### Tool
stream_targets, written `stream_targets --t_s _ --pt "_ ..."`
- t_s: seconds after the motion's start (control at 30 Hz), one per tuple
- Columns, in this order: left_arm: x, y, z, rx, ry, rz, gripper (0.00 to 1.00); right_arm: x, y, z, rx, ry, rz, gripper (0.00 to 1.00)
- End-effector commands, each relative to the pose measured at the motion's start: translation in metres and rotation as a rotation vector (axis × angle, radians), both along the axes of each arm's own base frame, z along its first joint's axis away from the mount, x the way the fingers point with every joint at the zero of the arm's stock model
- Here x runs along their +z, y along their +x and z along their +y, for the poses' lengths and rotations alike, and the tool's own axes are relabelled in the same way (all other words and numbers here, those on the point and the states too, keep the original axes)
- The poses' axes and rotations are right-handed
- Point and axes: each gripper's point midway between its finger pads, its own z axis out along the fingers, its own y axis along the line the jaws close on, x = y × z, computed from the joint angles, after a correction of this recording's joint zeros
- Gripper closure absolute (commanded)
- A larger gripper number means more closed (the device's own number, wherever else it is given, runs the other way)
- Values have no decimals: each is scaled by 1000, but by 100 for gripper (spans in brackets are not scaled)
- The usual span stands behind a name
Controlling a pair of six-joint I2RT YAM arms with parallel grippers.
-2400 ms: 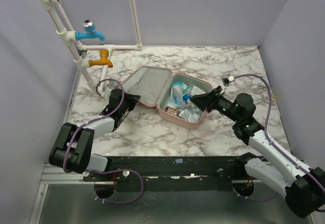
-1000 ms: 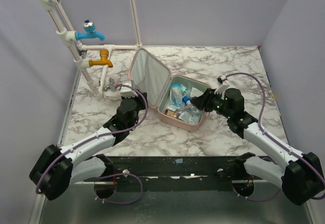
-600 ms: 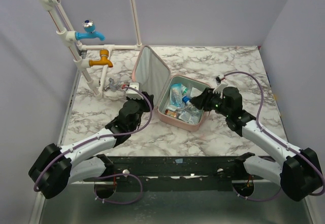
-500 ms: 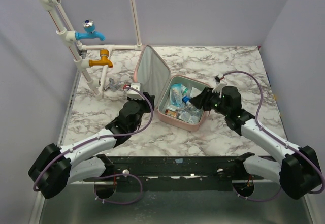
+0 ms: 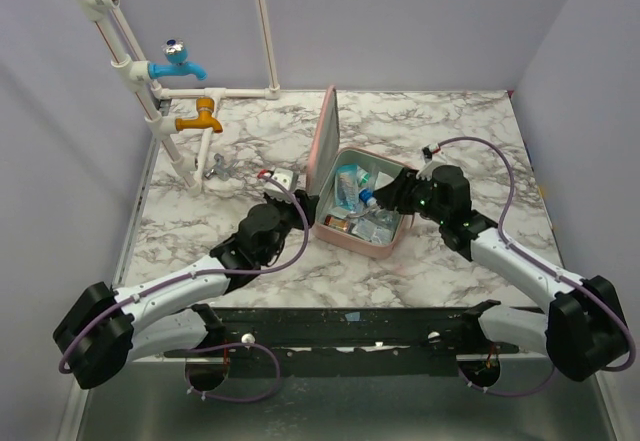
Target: Organize the medicine kit
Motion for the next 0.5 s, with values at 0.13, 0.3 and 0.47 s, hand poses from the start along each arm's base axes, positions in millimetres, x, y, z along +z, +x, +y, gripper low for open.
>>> stream_targets --t_s 0.13,0.3,0.47 --pt "9 -22 -34 -162 11 -4 57 9 23 -1 -99 34 -7 56" --pt "1 -34 -37 -193 12 17 57 14 28 -5 -137 41 -29 58" --pt "7 -51 -38 -245 -32 27 57 13 33 -5 -165 79 -31 65"
